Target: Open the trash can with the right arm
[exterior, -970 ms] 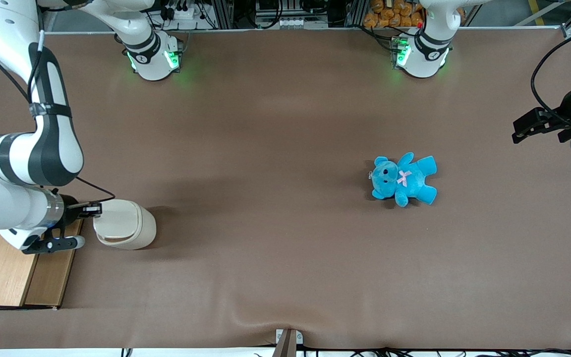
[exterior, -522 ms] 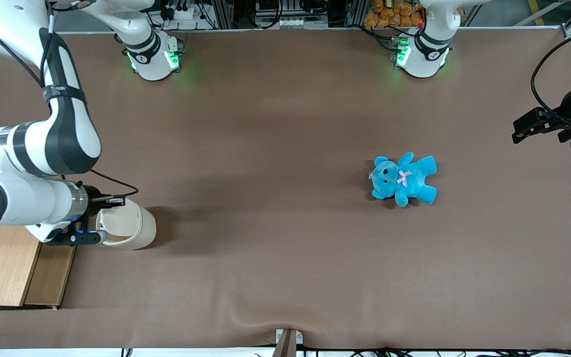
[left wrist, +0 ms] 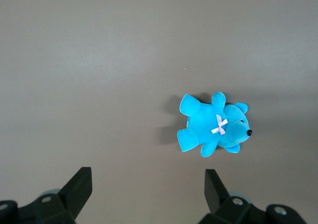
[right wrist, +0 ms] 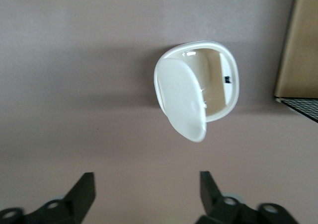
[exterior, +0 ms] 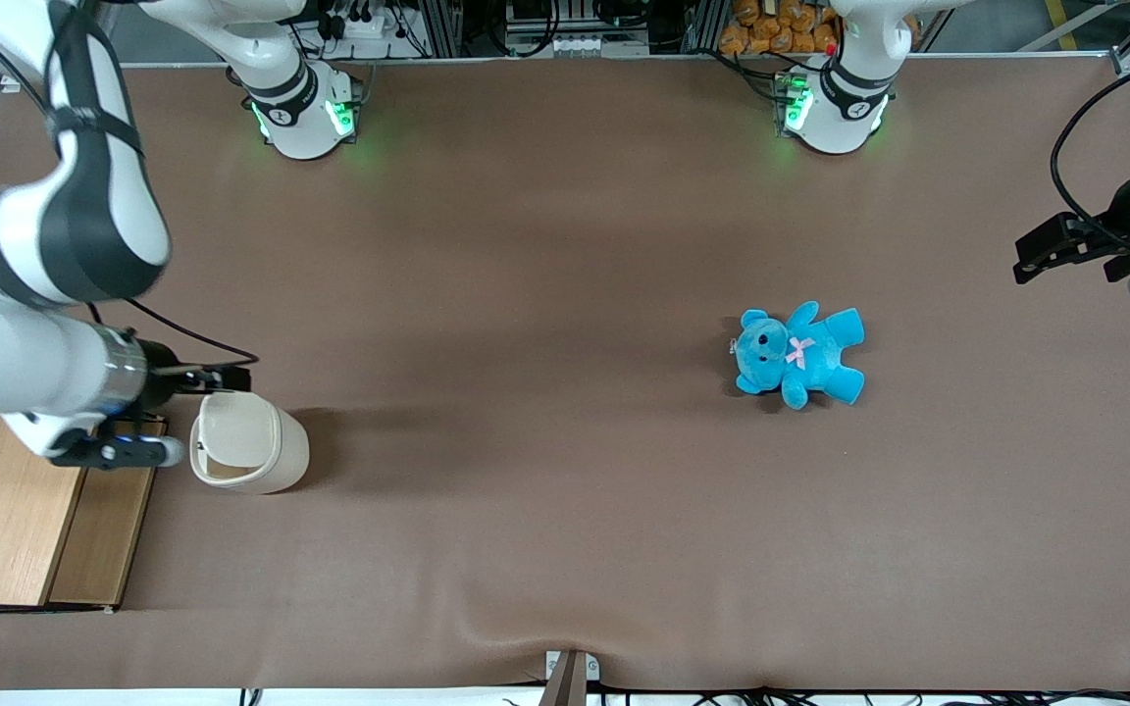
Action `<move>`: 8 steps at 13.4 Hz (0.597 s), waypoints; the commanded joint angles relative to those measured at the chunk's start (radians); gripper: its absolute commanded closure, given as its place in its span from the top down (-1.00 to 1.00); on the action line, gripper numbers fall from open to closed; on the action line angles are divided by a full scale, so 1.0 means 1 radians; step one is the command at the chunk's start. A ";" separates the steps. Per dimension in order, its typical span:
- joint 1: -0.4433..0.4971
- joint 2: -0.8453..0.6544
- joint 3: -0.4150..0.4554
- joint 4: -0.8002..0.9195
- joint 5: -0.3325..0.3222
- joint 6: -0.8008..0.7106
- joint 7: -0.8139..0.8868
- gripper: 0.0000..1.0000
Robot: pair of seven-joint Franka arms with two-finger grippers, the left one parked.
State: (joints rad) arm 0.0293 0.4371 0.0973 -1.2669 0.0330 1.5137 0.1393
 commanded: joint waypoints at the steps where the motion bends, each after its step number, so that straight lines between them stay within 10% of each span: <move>1: -0.031 -0.092 0.010 -0.017 0.016 -0.044 0.011 1.00; 8: -0.037 -0.323 -0.030 -0.074 0.016 -0.115 -0.053 1.00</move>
State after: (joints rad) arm -0.0002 0.1973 0.0819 -1.2714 0.0348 1.3975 0.1073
